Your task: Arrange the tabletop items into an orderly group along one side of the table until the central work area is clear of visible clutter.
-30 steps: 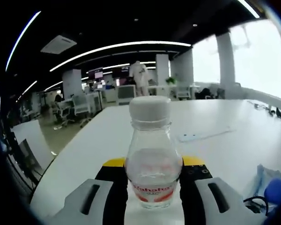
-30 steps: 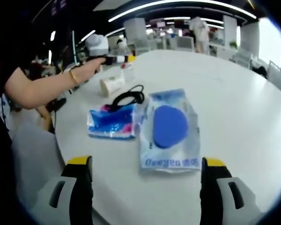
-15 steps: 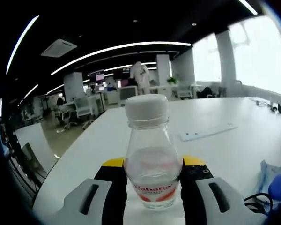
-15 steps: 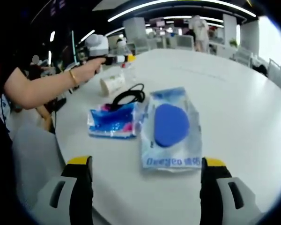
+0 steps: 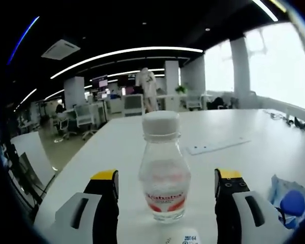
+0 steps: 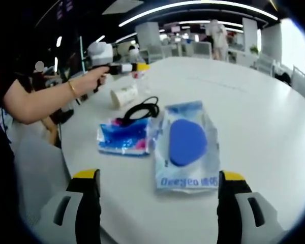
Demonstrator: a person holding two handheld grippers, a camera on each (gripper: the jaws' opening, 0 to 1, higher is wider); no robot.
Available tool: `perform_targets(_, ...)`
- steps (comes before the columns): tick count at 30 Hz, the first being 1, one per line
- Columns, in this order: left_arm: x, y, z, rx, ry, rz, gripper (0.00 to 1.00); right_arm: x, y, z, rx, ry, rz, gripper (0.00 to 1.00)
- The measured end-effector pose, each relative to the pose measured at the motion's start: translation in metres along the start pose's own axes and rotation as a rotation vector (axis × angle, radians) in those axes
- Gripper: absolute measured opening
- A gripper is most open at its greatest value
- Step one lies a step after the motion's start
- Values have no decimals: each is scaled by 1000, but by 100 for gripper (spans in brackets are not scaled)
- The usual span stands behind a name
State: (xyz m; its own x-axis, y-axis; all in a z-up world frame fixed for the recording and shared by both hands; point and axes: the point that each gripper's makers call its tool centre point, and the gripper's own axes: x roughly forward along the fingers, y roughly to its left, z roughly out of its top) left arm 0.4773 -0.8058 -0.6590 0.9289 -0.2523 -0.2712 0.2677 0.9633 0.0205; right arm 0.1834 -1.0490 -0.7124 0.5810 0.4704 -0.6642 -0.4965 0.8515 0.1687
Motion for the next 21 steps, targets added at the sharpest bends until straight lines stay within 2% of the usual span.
perform_targets(10, -19, 16, -2, -21, -14, -5, 99, 1, 8, 6, -32, -5, 23, 94)
perform_targets(14, -32, 17, -10, -49, 19, -14, 100, 2, 13, 10, -49, -7, 38, 94)
perform_targets(18, -47, 14, -9, -63, 7, -40, 100, 1, 17, 13, -63, -11, 49, 94)
perform_targets(21, -55, 12, -11, -36, 21, -42, 100, 0, 18, 12, -78, -4, 50, 94)
